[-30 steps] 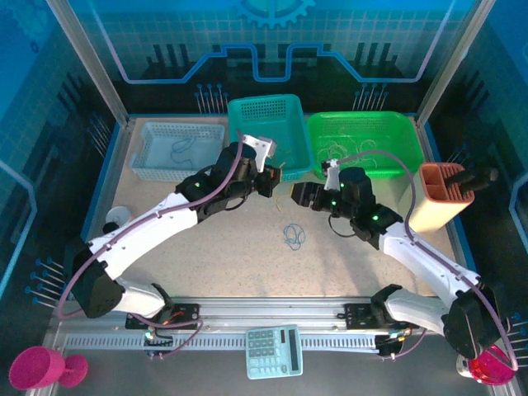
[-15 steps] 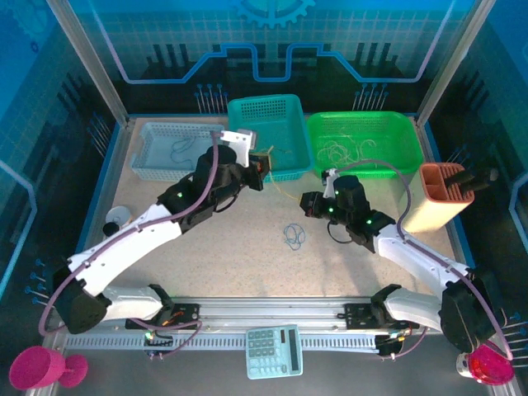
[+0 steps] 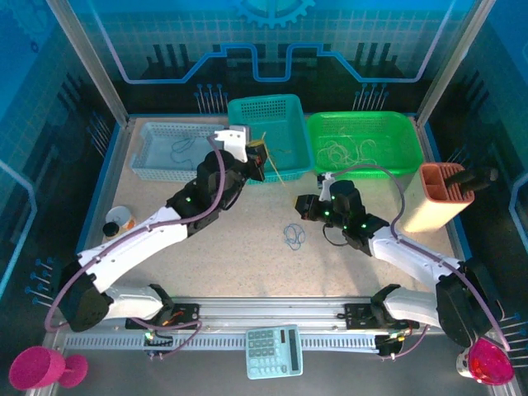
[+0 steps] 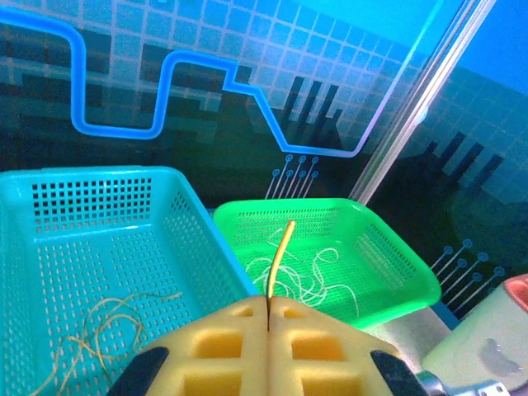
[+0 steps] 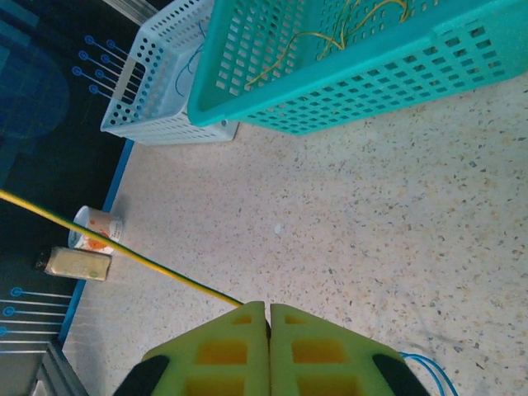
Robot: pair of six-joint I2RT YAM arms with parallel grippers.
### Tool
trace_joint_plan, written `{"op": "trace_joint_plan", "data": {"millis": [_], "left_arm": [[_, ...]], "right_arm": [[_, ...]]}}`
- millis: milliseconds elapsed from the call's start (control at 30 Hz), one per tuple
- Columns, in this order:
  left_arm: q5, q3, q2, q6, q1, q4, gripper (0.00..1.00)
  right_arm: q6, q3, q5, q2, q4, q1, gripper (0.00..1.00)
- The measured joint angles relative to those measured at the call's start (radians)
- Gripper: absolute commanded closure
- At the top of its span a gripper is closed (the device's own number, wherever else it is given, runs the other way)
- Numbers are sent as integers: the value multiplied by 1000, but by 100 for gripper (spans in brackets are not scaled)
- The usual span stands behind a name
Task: Untangle the cables
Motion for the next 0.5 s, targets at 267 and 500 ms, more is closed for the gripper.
{"op": "trace_joint_plan", "data": {"millis": [267,500], "left_arm": [[1,125,130,82,78,72,100],[31,226,251,122,149,80,100]], "right_arm": [[-9,1,5,13,-82,0,59],[-39,1,31,-8,-156,0,41]]}}
